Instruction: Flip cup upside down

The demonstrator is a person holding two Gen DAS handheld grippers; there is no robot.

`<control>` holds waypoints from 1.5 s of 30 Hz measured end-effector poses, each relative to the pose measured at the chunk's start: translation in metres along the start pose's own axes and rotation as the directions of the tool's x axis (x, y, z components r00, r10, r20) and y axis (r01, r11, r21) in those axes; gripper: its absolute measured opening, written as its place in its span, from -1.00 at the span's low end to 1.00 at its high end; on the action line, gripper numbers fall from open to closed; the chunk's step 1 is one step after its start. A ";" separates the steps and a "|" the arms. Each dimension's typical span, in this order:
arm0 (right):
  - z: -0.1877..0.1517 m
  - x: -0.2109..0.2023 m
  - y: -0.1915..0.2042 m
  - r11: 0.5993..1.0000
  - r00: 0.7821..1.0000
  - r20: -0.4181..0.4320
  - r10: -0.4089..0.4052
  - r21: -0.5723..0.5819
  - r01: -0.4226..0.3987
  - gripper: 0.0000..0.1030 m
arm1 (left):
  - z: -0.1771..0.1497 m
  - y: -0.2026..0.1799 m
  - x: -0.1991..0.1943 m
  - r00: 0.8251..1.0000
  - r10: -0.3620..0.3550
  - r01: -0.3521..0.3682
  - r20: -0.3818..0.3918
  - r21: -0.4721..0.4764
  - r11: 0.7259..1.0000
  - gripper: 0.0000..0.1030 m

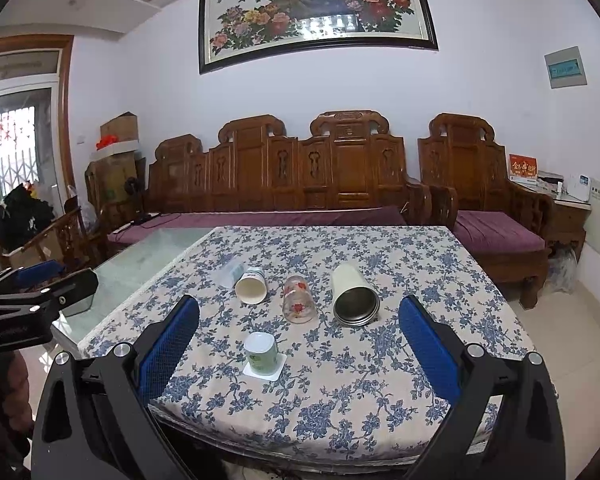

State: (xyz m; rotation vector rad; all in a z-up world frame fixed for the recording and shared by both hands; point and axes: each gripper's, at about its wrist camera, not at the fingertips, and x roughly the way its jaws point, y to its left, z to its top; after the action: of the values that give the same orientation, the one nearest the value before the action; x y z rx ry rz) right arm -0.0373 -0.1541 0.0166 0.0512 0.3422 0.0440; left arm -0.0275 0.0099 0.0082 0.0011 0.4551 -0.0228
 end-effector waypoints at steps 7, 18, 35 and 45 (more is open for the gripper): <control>-0.001 -0.001 0.000 1.000 1.000 0.000 -0.002 0.001 0.002 0.95 | 0.000 -0.001 -0.001 1.000 -0.001 0.001 0.004 0.001 1.000 0.85; -0.001 0.000 0.000 1.000 1.000 -0.002 -0.003 0.003 0.003 0.95 | 0.003 -0.001 -0.003 1.000 -0.002 0.002 0.010 0.001 1.000 0.85; -0.002 0.000 0.000 1.000 1.000 -0.003 -0.003 0.005 0.003 0.95 | 0.004 0.000 -0.005 1.000 -0.002 0.002 0.013 0.003 1.000 0.85; -0.002 0.000 0.000 1.000 1.000 -0.003 -0.003 0.005 0.003 0.95 | 0.004 0.001 -0.004 1.000 0.000 0.000 0.015 0.007 1.000 0.85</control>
State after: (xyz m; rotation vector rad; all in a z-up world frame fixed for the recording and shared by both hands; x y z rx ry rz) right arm -0.0375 -0.1542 0.0148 0.0559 0.3453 0.0397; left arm -0.0296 0.0107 0.0134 0.0078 0.4399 -0.0242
